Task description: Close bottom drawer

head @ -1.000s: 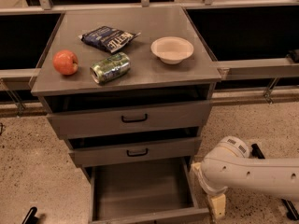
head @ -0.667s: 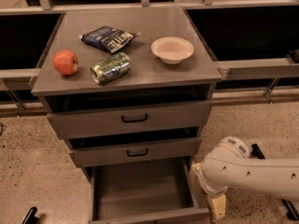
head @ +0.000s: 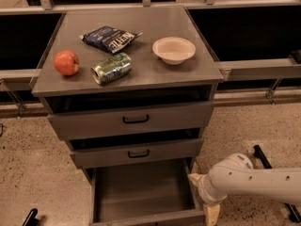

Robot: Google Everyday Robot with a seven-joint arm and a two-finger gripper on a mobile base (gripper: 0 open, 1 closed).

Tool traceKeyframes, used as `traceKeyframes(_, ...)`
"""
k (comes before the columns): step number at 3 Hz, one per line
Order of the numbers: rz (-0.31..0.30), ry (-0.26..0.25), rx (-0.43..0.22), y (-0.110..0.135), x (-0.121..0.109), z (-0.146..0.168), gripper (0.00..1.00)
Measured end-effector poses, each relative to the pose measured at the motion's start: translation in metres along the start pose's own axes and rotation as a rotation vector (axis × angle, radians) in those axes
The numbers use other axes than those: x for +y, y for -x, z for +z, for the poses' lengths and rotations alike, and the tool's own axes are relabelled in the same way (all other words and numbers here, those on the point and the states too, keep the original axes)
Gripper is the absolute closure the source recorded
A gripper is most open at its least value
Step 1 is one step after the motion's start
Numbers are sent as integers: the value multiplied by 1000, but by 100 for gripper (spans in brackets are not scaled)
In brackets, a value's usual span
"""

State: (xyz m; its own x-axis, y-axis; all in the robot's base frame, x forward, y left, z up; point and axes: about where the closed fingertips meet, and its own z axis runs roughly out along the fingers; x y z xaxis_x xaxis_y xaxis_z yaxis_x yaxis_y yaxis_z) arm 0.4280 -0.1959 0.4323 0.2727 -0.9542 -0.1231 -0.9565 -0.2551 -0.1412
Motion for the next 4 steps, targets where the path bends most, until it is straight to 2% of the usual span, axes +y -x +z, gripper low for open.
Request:
traceKeyframes(1, 23, -9, -72, 9, 8, 43, 0)
traceKeyframes(2, 23, -9, -72, 9, 8, 43, 0)
traceKeyframes(4, 72, 47, -167, 25, 15, 120, 50)
